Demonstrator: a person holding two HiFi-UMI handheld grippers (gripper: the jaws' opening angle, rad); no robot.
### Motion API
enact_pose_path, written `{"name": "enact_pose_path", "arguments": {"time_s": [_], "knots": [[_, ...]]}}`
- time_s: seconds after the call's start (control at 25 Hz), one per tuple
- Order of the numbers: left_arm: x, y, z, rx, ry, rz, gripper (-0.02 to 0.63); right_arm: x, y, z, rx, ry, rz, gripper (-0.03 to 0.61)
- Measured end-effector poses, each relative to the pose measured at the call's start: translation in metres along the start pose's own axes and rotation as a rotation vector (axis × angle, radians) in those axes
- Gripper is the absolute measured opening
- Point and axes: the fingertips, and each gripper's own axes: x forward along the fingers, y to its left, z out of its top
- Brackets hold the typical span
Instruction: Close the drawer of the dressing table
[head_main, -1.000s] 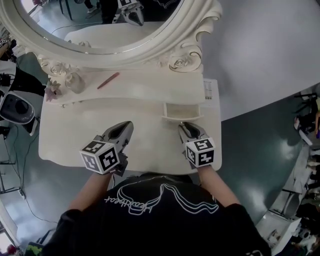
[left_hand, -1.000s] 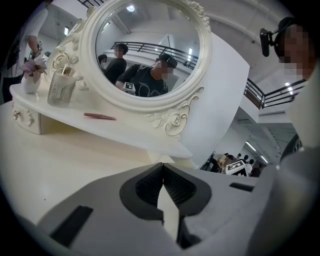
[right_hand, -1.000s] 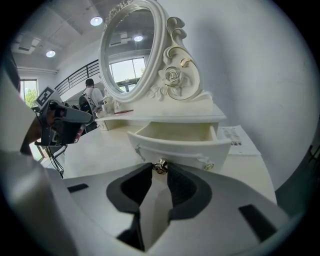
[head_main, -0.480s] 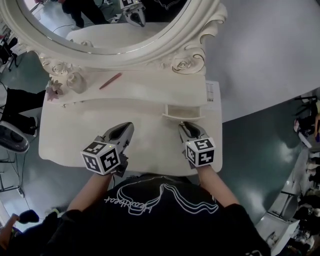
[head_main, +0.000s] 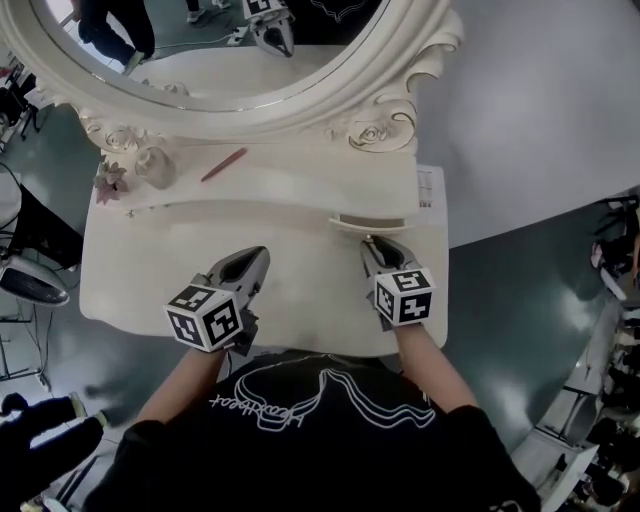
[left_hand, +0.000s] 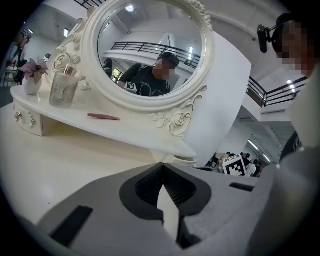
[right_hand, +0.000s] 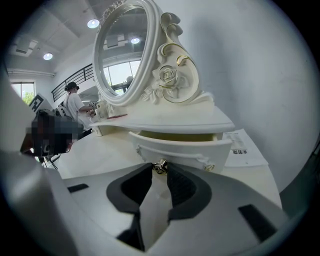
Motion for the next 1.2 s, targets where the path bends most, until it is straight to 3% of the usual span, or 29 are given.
{"name": "enact_pose_path", "arguments": {"time_s": [1.2], "knots": [[0.006,0.007,0.0,0.001,0.024,0.023,0.003,0.026,-0.018,0.023,0.011,-0.015,-0.008,0.1]]}}
